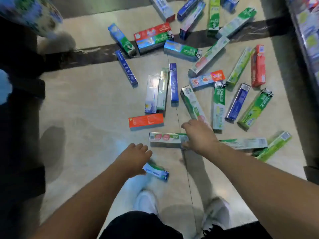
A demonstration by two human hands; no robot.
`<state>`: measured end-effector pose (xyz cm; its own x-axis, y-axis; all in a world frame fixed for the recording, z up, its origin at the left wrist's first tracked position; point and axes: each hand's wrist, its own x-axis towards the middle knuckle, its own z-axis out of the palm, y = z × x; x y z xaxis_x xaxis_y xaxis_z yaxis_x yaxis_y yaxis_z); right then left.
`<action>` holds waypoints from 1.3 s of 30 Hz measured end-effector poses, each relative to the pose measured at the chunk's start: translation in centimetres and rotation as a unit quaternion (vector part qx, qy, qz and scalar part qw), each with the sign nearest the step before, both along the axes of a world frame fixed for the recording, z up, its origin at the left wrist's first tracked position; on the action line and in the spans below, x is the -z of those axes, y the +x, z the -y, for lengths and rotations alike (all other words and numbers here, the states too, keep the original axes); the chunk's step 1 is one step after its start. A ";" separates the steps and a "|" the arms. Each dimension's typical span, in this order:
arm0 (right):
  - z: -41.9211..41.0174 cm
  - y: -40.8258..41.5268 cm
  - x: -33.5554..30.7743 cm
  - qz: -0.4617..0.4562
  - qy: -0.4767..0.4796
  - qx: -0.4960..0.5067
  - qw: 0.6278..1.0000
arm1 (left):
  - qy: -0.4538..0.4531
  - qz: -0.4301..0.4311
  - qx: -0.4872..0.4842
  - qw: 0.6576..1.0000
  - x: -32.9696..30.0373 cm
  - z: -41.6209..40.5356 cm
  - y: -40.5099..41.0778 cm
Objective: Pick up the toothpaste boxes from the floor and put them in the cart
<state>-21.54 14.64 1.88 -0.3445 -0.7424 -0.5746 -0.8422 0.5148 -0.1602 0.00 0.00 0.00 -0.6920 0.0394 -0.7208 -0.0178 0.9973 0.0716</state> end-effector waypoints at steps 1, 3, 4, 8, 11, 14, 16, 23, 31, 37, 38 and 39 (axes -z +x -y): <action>0.2 0.0 1.7 0.004 0.007 -0.012 1.000 | 0.004 0.013 0.024 1.000 1.8 -0.1 0.0; 0.3 -0.1 5.0 0.001 0.018 -0.040 0.999 | 0.003 0.027 0.067 0.997 5.3 -0.4 0.3; 0.3 0.0 6.1 0.005 0.040 -0.054 0.998 | 0.004 0.038 0.086 0.996 6.5 -0.6 0.4; 0.5 0.9 9.8 -0.025 0.064 -0.096 0.993 | -0.001 0.038 0.101 0.994 9.8 -1.3 0.3; 0.7 1.6 10.0 -0.057 0.061 -0.082 0.993 | -0.007 0.010 -0.018 1.000 9.1 -0.9 -0.4; 0.3 2.0 6.6 0.007 0.074 0.037 0.997 | -0.026 -0.003 -0.190 0.982 5.0 0.6 -0.4; -0.3 1.8 2.6 0.056 0.069 0.141 0.986 | -0.012 0.007 -0.300 0.954 0.8 1.6 -0.5; -1.0 -0.6 -19.3 0.180 -0.024 0.404 0.897 | 0.123 -0.039 -0.474 0.871 -22.2 3.1 -5.0; -2.9 -1.1 -50.4 0.175 -0.118 0.484 0.849 | 0.170 -0.101 -0.410 0.891 -54.2 2.7 -11.0; -8.2 0.5 -67.3 0.128 -0.208 0.542 0.804 | 0.189 -0.150 -0.278 0.930 -70.9 0.1 -15.0; -9.4 1.2 -69.2 0.126 -0.221 0.559 0.789 | 0.195 -0.156 -0.253 0.935 -72.8 -0.8 -15.6; -10.7 1.9 -70.8 0.119 -0.237 0.574 0.774 | 0.200 -0.161 -0.229 0.939 -74.4 -1.8 -16.3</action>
